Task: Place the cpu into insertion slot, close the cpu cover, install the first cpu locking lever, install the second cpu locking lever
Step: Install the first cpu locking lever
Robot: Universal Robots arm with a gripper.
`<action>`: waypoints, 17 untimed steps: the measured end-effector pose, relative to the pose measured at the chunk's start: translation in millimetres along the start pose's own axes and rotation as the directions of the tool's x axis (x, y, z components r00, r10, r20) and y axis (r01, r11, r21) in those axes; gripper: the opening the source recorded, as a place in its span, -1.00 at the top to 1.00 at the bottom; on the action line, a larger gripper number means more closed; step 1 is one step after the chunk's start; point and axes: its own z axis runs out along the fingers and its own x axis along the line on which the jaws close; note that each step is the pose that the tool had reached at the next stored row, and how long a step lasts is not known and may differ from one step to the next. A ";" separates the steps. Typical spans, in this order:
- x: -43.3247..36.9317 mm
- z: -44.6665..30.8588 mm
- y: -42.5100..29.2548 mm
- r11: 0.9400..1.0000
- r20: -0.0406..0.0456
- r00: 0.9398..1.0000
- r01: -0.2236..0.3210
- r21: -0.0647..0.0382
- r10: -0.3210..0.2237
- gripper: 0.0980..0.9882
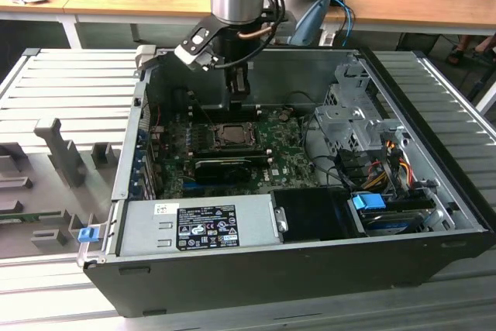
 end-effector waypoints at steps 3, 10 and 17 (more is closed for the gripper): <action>0.0 0.2 -0.1 0.999 -0.001 0.999 0.038 0.001 -0.038 0.98; 0.0 0.3 0.0 0.956 -0.009 0.955 0.295 0.003 -0.295 0.98; 0.0 0.3 0.0 0.900 -0.014 0.900 0.436 0.003 -0.436 0.98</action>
